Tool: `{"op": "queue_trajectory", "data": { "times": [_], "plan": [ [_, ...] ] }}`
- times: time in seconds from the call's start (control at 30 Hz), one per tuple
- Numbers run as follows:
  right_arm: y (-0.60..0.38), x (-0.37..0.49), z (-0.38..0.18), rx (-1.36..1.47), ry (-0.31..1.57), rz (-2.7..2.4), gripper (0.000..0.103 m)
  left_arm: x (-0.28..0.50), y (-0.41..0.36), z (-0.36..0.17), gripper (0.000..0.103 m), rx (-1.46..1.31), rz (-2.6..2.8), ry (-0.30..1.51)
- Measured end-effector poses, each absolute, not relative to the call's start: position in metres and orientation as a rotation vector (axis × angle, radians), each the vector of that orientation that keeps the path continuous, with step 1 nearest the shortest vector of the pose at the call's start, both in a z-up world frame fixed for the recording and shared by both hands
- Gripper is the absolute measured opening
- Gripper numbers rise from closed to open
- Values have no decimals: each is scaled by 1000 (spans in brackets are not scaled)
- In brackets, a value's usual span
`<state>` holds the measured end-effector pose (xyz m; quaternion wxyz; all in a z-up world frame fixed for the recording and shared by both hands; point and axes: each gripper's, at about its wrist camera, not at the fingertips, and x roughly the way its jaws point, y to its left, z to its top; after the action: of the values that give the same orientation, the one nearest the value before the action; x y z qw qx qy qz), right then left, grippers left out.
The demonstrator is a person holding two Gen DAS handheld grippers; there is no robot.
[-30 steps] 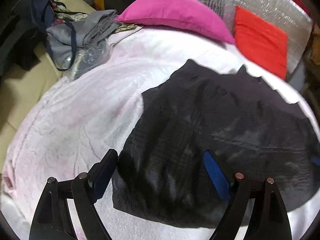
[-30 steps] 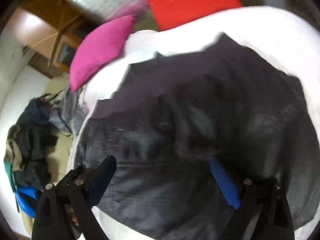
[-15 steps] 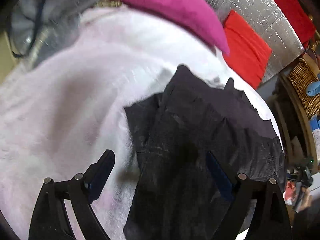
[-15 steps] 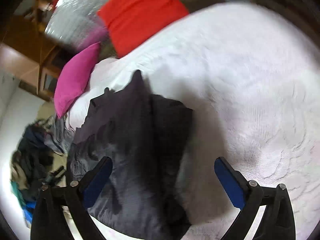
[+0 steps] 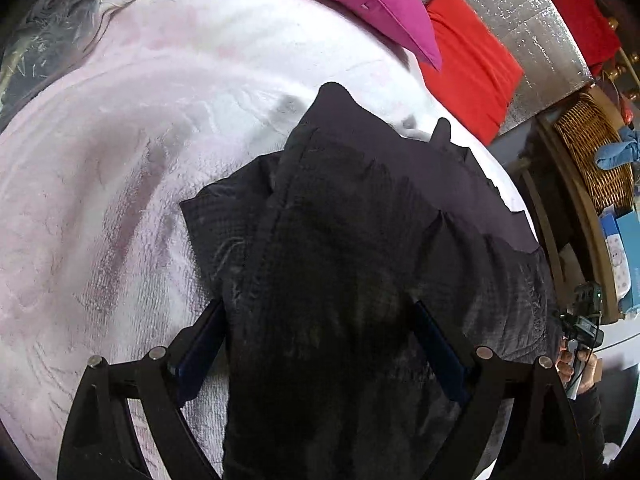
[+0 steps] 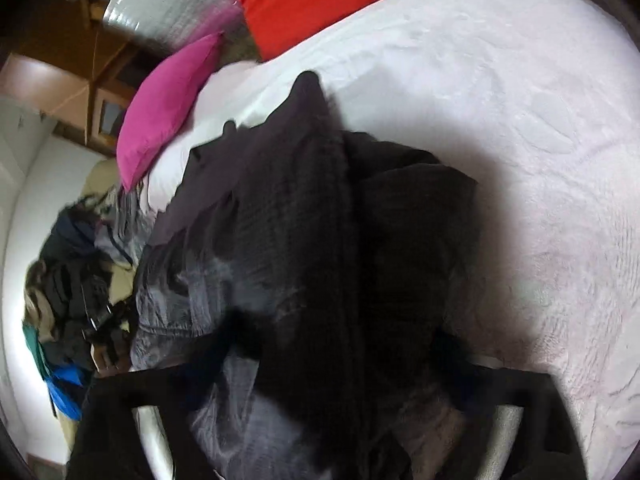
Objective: Fold large clothes
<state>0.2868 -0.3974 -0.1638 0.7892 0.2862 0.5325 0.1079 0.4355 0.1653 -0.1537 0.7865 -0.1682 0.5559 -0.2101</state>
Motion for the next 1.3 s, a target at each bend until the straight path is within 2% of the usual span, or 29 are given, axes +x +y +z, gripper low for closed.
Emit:
{"op": "queue_trajectory", "data": {
  "times": [0.03,0.2,0.33,0.4,0.47,0.5,0.53,0.57,0.63,0.83,1.07,1.3],
  "plan": [
    [-397,287,-164,610,1149,230,70,435,169,-153,88,-362,-447,1203],
    [-402,288,-169,655,1140,252,73,414,205,-145,88,-367,-411,1149],
    [-401,288,-170,654,1127,251,76,416,200,-152,88,-401,-478,1180],
    [-397,289,-167,635,1128,254,75,422,188,-161,88,-401,-494,1212],
    [-396,289,-166,611,1134,259,70,424,186,-161,86,-403,-485,1196],
    [-395,290,-166,614,1141,267,57,425,185,-160,67,-414,-484,1196],
    [-394,291,-166,621,1142,279,39,427,183,-161,39,-424,-482,1204],
    [-391,292,-164,613,1141,287,32,428,182,-159,25,-468,-520,1200],
    [-380,294,-156,540,1155,275,24,428,172,-151,19,-434,-519,1187],
    [-372,290,-119,480,1125,269,16,420,164,-123,15,-387,-482,1125],
    [-357,275,-52,388,1033,276,14,396,157,-62,13,-329,-494,1017],
    [-361,225,27,306,931,265,13,349,142,-6,13,-296,-552,911]
  ]
}}
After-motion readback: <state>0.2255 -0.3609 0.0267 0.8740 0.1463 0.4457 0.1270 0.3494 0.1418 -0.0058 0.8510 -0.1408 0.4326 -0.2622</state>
